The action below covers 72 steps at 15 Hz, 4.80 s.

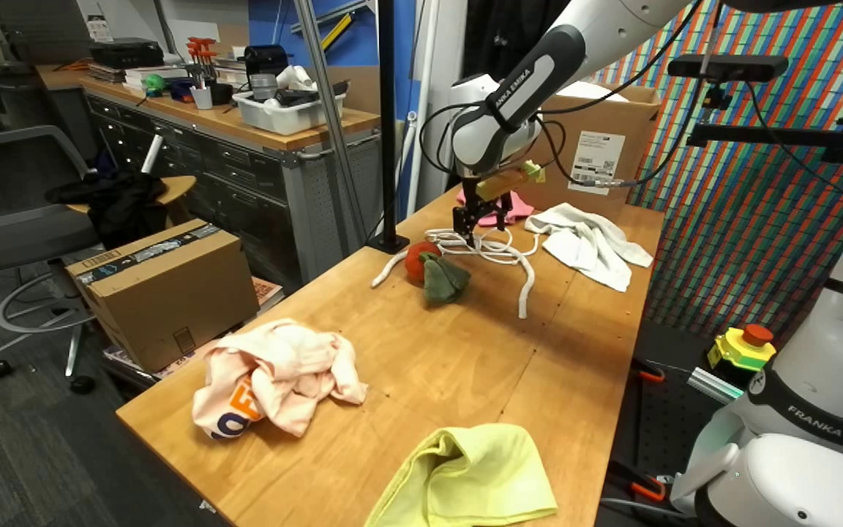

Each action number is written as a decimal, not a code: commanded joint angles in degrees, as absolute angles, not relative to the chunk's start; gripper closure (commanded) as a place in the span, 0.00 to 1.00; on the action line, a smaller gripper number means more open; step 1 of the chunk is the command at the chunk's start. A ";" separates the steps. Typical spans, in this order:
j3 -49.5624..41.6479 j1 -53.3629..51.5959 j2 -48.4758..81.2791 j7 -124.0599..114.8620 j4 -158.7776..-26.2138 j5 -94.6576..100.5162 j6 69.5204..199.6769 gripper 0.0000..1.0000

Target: Move the peach shirt and green towel to the left then move the green towel towards you, then move the pink shirt to the right, then move the white towel to the right, move one rope towards you

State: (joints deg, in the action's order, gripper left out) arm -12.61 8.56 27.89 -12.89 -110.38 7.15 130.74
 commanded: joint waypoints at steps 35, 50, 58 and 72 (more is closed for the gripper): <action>-10.05 10.26 13.79 -0.15 -111.34 0.83 123.63 0.97; -8.31 8.80 -4.52 14.41 -113.30 -0.55 100.02 0.97; -9.04 8.06 -15.50 16.11 -113.96 -1.52 94.83 0.97; -8.41 5.18 -23.67 13.08 -105.09 -4.82 91.90 0.97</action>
State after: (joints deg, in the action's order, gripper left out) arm -8.47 6.53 -23.77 14.58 -108.71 -3.70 93.14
